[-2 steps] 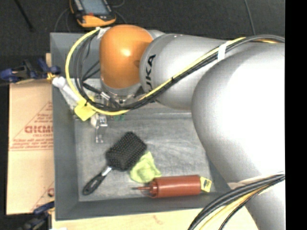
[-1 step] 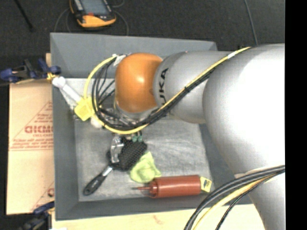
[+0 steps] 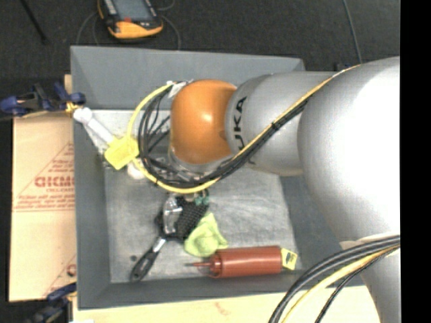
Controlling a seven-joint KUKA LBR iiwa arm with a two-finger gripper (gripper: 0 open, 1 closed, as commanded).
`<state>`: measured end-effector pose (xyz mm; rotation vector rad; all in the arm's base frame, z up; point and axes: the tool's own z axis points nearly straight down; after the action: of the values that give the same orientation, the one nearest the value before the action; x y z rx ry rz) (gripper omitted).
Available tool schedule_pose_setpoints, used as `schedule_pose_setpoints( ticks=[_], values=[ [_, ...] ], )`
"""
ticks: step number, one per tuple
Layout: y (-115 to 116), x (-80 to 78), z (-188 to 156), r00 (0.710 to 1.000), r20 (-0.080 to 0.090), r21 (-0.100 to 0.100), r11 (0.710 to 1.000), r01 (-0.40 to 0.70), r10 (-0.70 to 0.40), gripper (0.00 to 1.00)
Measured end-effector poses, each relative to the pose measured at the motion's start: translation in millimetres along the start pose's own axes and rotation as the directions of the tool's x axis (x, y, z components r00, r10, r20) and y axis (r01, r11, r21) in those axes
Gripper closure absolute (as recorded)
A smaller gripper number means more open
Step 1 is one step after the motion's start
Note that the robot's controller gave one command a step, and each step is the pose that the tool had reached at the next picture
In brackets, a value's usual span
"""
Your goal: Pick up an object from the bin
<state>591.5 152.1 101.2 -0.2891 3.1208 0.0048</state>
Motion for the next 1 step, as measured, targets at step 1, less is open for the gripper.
schedule_pose_setpoints(
  ticks=[1],
  values=[
    [-16.6,2.7,-4.9,0.991,-0.001,0.002,0.991,0.131,-0.131,0.0]
  ],
)
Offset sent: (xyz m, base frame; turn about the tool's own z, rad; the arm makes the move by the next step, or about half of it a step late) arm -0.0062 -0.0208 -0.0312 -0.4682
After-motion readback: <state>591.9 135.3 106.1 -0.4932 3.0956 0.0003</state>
